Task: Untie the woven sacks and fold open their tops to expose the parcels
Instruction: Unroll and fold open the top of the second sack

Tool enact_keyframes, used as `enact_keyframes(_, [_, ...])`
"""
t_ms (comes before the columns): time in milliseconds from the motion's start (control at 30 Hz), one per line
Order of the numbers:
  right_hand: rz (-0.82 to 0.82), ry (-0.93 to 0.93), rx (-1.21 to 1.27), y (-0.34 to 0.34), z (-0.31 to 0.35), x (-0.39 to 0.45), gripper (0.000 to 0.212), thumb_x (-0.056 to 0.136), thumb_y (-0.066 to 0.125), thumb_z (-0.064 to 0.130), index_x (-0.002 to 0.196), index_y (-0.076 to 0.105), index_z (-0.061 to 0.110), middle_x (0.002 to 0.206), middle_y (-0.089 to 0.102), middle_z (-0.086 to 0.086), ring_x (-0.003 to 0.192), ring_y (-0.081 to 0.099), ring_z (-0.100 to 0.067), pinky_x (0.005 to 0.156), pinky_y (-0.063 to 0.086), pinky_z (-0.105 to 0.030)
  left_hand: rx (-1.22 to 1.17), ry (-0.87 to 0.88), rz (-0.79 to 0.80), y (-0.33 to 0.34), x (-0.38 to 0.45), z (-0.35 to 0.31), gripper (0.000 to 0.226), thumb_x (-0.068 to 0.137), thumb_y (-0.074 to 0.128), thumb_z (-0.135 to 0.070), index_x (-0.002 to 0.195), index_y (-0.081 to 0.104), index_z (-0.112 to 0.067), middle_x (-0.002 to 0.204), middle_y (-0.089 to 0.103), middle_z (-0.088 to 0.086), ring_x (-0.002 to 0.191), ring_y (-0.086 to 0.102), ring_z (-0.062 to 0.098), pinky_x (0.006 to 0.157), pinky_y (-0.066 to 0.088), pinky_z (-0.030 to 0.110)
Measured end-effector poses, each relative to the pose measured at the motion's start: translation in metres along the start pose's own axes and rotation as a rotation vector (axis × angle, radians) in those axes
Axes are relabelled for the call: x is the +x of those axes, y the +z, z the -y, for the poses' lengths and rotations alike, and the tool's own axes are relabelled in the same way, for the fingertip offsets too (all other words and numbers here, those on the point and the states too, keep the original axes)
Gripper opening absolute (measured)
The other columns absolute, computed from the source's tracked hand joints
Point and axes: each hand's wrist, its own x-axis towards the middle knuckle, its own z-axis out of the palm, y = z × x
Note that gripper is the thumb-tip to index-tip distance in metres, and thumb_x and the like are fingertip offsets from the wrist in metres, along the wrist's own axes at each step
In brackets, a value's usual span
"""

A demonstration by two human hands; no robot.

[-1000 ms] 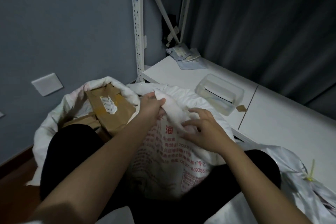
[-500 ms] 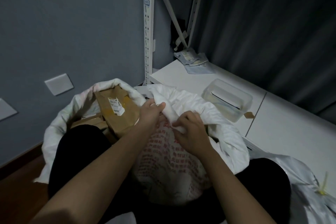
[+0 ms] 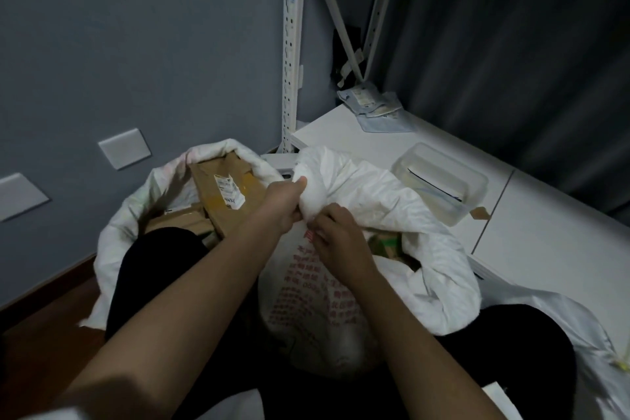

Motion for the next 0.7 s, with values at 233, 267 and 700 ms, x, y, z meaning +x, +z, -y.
enact_keyframes(233, [-0.156, 0.678, 0.566, -0.018, 0.018, 0.032, 0.031, 0.079, 0.076, 0.031, 0.097, 0.053, 0.02, 0.091, 0.056, 0.011, 0.079, 0.055, -0.002, 0.064, 0.044, -0.007, -0.17, -0.137, 0.273, -0.011, -0.017, 0.002, 0.048, 0.101, 0.04, -0.035, 0.129, 0.047, 0.002, 0.128, 0.056, 0.02, 0.113, 0.056, 0.028, 0.089, 0.047, 0.036])
enact_keyframes(267, [-0.19, 0.73, 0.578, -0.014, 0.022, 0.035, 0.03, 0.078, 0.077, 0.026, 0.095, 0.055, 0.018, 0.088, 0.058, 0.011, 0.077, 0.055, -0.001, 0.062, 0.043, -0.006, -0.124, -0.113, 0.242, -0.012, -0.017, 0.002, 0.042, 0.101, 0.04, -0.032, 0.125, 0.05, 0.001, 0.122, 0.059, 0.017, 0.108, 0.058, 0.027, 0.085, 0.049, 0.034])
enact_keyframes(700, [-0.004, 0.145, 0.216, -0.036, -0.004, 0.043, 0.041, 0.08, 0.053, 0.011, 0.119, 0.064, 0.015, 0.117, 0.059, -0.004, 0.109, 0.052, -0.018, 0.099, 0.04, -0.031, 0.185, 0.044, 0.109, -0.02, 0.017, -0.018, 0.04, 0.096, 0.047, -0.014, 0.134, 0.047, 0.001, 0.132, 0.054, 0.02, 0.119, 0.053, 0.033, 0.101, 0.044, 0.041])
